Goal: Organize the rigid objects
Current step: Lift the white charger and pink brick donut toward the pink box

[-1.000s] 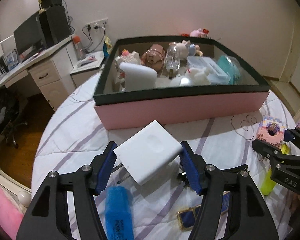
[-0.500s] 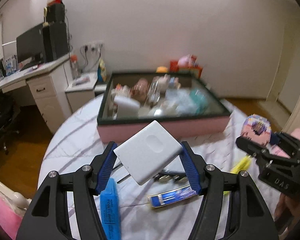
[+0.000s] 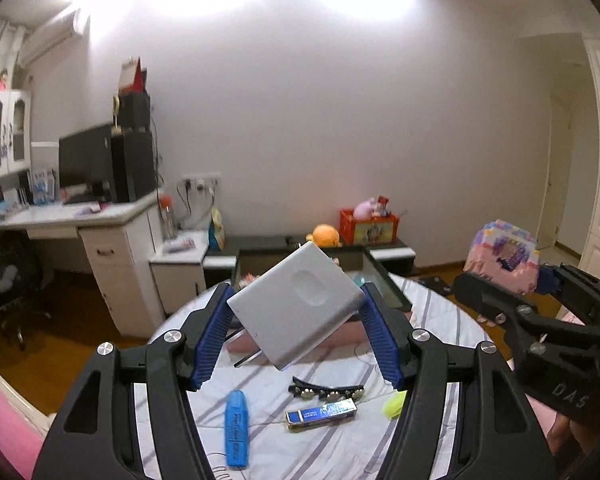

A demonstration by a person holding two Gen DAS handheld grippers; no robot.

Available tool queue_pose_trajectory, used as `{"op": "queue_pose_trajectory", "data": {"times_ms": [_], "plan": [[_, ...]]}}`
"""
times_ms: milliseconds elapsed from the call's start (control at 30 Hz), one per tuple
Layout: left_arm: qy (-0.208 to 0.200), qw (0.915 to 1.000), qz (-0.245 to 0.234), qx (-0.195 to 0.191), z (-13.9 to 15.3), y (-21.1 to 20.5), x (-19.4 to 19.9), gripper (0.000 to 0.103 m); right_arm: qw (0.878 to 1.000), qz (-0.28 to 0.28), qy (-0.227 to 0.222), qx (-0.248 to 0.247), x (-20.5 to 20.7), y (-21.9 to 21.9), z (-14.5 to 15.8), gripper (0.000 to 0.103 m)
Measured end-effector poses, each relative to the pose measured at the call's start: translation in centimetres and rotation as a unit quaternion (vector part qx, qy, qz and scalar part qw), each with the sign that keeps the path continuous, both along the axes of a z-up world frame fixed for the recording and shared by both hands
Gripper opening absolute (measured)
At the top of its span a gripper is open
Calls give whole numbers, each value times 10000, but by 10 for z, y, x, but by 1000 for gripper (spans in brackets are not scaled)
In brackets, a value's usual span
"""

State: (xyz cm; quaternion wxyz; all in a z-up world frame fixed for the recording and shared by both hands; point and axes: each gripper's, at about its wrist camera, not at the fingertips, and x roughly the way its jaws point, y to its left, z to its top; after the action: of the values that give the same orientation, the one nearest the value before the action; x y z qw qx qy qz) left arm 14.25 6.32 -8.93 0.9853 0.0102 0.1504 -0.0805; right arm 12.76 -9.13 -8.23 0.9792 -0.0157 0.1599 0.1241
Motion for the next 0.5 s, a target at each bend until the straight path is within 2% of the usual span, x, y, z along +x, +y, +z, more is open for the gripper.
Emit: {"op": "queue_pose_trajectory", "data": {"times_ms": [267, 500], "plan": [[-609, 9980, 90, 162, 29, -1, -42, 65, 9993, 99, -368, 1, -24, 9, 21, 56], [-933, 9948, 271, 321, 45, -2, -56, 65, 9981, 127, -600, -28, -39, 14, 33, 56]]}}
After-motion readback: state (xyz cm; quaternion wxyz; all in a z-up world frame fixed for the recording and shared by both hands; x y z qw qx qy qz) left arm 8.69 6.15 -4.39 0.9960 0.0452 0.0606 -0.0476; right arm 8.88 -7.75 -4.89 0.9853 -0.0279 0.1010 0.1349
